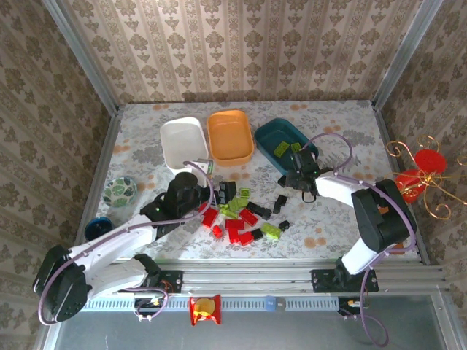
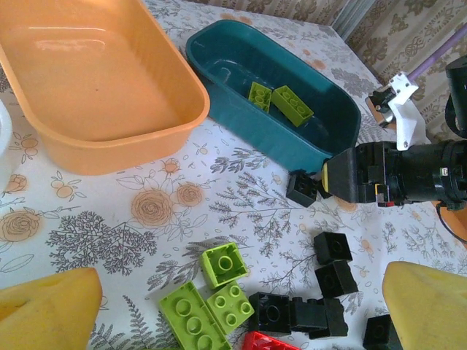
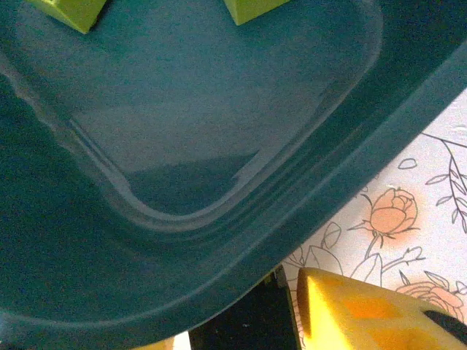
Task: Sort the legos into containers by color
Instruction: Pick up the lego from the center of the table, then place the lego in the container.
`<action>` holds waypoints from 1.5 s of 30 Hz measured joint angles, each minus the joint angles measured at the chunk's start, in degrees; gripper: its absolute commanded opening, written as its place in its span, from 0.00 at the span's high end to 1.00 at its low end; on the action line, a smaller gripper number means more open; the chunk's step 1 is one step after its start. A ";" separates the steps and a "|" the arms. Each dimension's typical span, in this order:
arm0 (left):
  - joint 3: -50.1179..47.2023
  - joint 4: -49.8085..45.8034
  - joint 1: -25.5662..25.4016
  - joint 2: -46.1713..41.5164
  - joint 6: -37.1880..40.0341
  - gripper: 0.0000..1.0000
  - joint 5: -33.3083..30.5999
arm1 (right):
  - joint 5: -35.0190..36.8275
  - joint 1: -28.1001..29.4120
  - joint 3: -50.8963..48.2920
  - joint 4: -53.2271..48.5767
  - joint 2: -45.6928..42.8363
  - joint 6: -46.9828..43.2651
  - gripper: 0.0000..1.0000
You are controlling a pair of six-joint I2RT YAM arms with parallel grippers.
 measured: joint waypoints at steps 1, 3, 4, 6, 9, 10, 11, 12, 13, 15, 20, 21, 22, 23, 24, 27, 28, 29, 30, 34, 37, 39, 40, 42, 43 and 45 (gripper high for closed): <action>-0.02 -0.22 0.00 -0.20 0.00 0.00 -0.11 | 0.00 0.00 0.22 -0.09 0.20 0.00 0.55; -0.17 -0.63 0.00 -0.68 0.00 0.00 -0.35 | 0.02 -0.02 0.59 -0.17 0.68 0.04 0.58; -0.22 -0.92 0.00 -0.83 0.00 0.00 -0.46 | 0.04 -0.02 0.70 -0.22 0.85 0.02 0.59; -0.31 -1.44 0.00 -1.18 0.00 0.00 -0.79 | 0.15 -0.04 1.07 -0.39 1.31 0.09 0.63; -0.35 -2.10 0.00 -2.01 0.02 0.00 -1.38 | 0.20 -0.04 1.42 -0.46 1.38 0.13 0.68; -0.42 -2.16 0.00 -2.34 0.02 0.00 -1.57 | 0.20 -0.04 1.42 -0.50 1.36 0.11 0.70; -0.46 -2.32 0.00 -2.71 0.02 0.00 -1.84 | 0.20 -0.02 1.36 -0.50 1.20 0.31 0.71; -0.55 -2.40 0.00 -3.15 0.02 0.00 -2.23 | 0.20 0.09 1.09 -0.50 0.81 0.28 0.73; -0.59 -2.67 0.00 -3.50 0.04 0.00 -2.56 | 0.15 0.24 0.66 -0.61 0.17 0.26 0.73; -0.70 -3.43 0.00 -4.31 0.04 0.00 -3.41 | 0.17 0.96 -0.68 -1.38 -2.23 0.26 0.74; -1.44 -5.07 0.00 -5.44 0.09 0.00 -5.57 | -0.02 6.64 -2.54 -4.57 -11.74 0.33 0.76; -1.66 -5.42 0.00 -5.57 0.09 0.00 -6.01 | -0.09 8.13 -2.51 -4.98 -13.84 0.33 0.76; -1.95 -5.60 0.00 -5.70 0.09 0.00 -6.43 | -0.26 9.44 -2.38 -5.25 -15.87 0.28 0.76; -2.23 -5.70 0.00 -5.84 0.11 0.00 -6.84 | -0.68 10.84 -1.79 -5.90 -17.53 0.24 0.76; -2.47 -5.86 0.00 -5.92 0.11 0.00 -7.26 | -1.38 12.07 -0.72 -6.29 -18.60 0.20 0.76; -3.02 -6.03 0.00 -6.10 0.09 0.00 -7.78 | -3.63 13.84 4.74 -6.23 -18.10 -0.24 0.76; -3.15 -6.05 0.00 -6.16 0.09 0.00 -7.80 | -4.42 14.10 6.88 -5.97 -17.16 -0.44 0.76; -3.28 -6.12 0.00 -6.27 0.09 0.00 -7.82 | -5.14 14.36 10.12 -5.46 -15.08 -0.81 0.76; -3.32 -6.29 0.00 -6.38 0.09 0.00 -7.82 | -6.05 14.56 13.20 -4.52 -12.59 -1.25 0.76; -3.34 -7.45 0.00 -7.15 0.07 0.00 -7.78 | -7.52 14.86 23.82 -1.40 -1.53 -1.77 0.76; -3.52 -8.31 0.00 -7.28 0.04 0.00 -7.76 | -7.15 14.86 31.54 -0.79 7.63 -2.56 0.76; -3.98 -8.85 0.00 -7.28 0.00 0.00 -7.76 | -6.62 14.86 37.70 -1.53 14.08 -2.86 0.75; -4.24 -8.94 0.00 -7.28 0.00 0.00 -7.76 | -6.29 14.86 40.54 -1.84 16.81 -2.95 0.74; -4.70 -9.35 0.00 -7.28 0.00 0.00 -7.72 | -5.79 14.86 46.84 -3.06 22.67 -2.93 0.74; -4.79 -9.70 0.00 -7.28 0.00 0.00 -7.63 | -5.66 14.86 49.00 -3.74 24.61 -2.82 0.74; -4.81 -10.51 0.00 -7.30 0.00 0.00 -7.56 | -5.33 14.86 53.00 -5.20 28.50 -2.56 0.72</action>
